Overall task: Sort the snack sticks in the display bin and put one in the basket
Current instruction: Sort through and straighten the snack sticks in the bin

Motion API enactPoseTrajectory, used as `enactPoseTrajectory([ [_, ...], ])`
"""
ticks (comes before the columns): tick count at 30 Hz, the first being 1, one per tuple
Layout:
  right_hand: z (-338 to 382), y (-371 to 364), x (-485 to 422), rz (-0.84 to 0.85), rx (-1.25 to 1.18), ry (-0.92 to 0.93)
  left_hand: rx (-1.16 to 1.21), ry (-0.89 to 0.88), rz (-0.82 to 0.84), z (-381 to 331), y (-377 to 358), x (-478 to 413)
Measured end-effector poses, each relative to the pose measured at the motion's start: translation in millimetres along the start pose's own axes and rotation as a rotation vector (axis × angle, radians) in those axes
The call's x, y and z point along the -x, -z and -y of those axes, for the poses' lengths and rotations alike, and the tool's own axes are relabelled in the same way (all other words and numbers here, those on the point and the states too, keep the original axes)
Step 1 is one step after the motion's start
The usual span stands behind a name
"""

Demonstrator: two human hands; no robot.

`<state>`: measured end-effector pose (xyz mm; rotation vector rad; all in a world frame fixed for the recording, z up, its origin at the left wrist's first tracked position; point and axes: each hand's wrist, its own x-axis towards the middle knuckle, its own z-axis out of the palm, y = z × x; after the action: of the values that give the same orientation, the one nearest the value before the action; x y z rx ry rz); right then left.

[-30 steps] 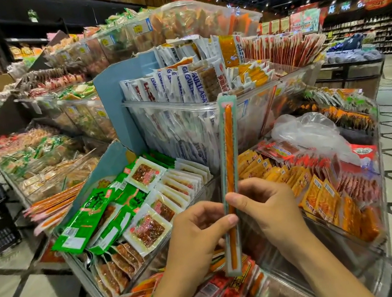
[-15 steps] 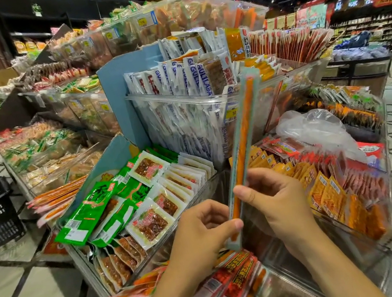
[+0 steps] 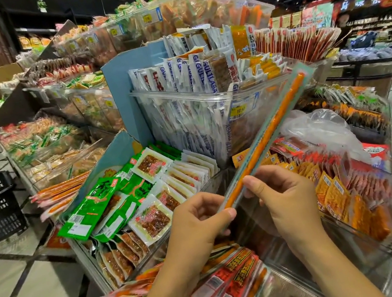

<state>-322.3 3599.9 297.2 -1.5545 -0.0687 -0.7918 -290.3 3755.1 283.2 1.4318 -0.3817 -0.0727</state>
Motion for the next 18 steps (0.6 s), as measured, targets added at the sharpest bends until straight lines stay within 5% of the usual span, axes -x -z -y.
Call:
enactPoseTrajectory([
  [7,10,-3,10,-0.094,0.249,0.131,0.222,-0.083,-0.170,-17,7,2],
  [13,35,-8,11,-0.149,0.472,0.638,0.282,-0.199,-0.123,-47,32,-3],
  [18,34,-9,-4,0.081,0.599,0.559,0.258,-0.208,-0.074,-51,46,-5],
])
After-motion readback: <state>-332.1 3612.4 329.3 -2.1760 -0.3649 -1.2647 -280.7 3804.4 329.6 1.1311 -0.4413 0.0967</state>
